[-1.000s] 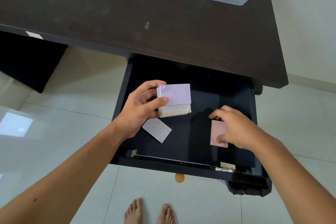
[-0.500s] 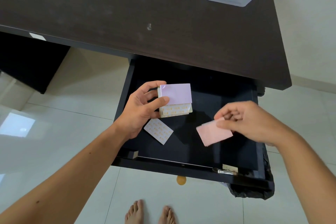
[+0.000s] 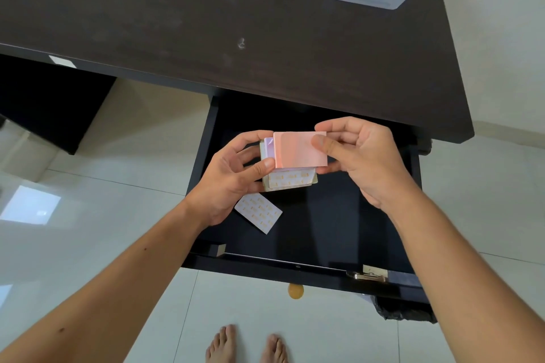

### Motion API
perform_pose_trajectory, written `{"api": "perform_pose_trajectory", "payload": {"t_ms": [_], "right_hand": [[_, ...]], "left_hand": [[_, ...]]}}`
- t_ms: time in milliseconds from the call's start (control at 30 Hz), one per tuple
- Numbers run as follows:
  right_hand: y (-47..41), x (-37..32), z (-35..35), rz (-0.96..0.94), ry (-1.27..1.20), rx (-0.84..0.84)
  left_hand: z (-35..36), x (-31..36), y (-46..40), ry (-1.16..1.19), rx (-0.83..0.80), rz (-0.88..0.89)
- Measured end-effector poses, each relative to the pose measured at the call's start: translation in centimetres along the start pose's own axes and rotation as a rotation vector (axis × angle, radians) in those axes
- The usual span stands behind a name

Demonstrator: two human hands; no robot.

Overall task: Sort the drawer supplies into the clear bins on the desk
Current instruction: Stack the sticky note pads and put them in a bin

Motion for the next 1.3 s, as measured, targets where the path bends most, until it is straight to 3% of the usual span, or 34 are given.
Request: {"api": "perform_pose_trajectory", "payload": {"t_ms": [267, 600, 833, 933, 1100, 1200, 1300], "right_hand": [[-0.1, -0.6, -0.1, -0.134, 0.201, 0.124], [0.8, -0.9, 0.9, -0.215, 0.276, 0.13], [1.2, 3.6, -1.4, 0.023, 0.08, 0.251], [1.4, 6.8, -0.2, 0.086, 0.324, 0.114], [3.4, 9.4, 5.6, 0.015, 0.804, -0.258], [4.0, 9.6, 7.4, -0.064, 0.975, -0.313], [3.7, 9.7, 7.7, -0.086, 0.997, -0.315]], "left_hand": [[-0.1, 0.1, -0.1, 0.003, 0.005, -0.001], [-0.5, 0.1, -0.1, -0.007, 0.068, -0.026], [-2.0, 0.1, -0.6, 0.011, 0.187, -0.011], [-2.5, 0.2, -0.8, 0.035, 0.221, -0.001], [-2.4, 0.1, -0.9, 0.021, 0.221, 0.004], [-2.3, 0.0, -0.8, 0.008, 0.211, -0.004], [-2.2, 0.0, -0.8, -0.001, 0.209, -0.005]]}}
Point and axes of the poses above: each hand's wrist, its own y-axis away from the middle knuckle, its own z-axis out of the palm, x = y × z, the point moved 10 cm from there along -y, towards the middle knuckle, and after that the axes turned 9 degrees about x, right-handed, at the moved point
